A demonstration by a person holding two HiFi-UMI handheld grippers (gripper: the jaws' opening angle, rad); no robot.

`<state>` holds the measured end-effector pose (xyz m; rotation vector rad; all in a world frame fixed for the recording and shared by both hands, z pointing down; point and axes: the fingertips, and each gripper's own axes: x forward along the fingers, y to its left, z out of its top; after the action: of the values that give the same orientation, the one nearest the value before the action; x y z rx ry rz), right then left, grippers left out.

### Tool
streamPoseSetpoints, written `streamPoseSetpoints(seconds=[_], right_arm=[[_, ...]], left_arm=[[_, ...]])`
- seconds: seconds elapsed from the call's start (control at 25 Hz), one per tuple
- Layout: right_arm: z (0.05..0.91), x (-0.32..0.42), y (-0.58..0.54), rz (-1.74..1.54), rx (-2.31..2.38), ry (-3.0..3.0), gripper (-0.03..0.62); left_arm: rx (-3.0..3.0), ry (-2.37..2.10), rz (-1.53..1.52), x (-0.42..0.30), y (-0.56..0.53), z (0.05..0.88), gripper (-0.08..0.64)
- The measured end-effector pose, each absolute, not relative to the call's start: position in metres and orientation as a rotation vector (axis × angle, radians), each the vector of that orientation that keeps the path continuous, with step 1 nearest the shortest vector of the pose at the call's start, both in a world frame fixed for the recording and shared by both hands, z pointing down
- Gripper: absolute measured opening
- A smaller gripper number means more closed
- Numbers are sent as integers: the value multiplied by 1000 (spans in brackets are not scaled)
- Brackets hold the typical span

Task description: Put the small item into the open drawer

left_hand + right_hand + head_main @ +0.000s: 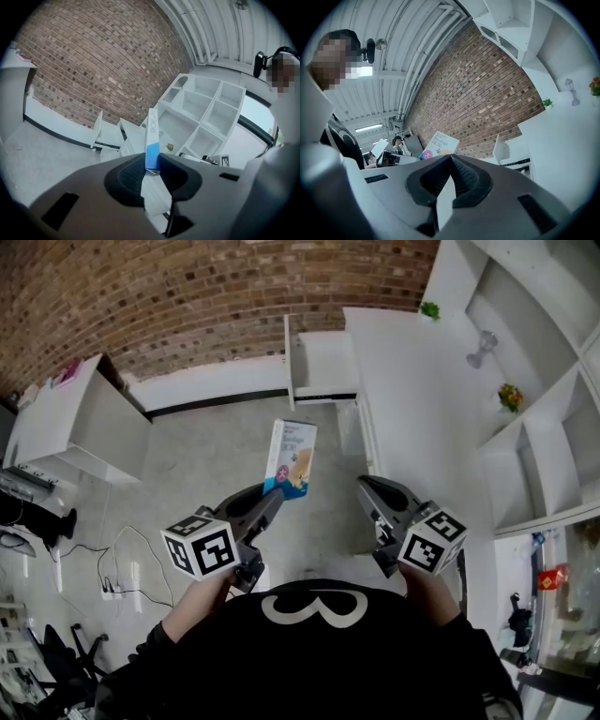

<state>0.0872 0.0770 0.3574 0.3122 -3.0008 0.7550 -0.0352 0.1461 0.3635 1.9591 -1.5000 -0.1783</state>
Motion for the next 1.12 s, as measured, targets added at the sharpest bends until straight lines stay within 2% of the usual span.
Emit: streamPoseSetpoints(seconds=[0.32, 0.64, 1.12], right_arm=[[349, 72, 45, 638, 326, -3031, 9], [355, 58, 8, 657, 392, -3026, 9], [359, 24, -111, 728, 638, -2976, 9]], left_arm=[[1993, -1537, -143, -49, 108, 360, 86], [2017, -1523, -84, -69, 60, 377, 86], [2076, -1357, -34, -115, -86, 385, 86]])
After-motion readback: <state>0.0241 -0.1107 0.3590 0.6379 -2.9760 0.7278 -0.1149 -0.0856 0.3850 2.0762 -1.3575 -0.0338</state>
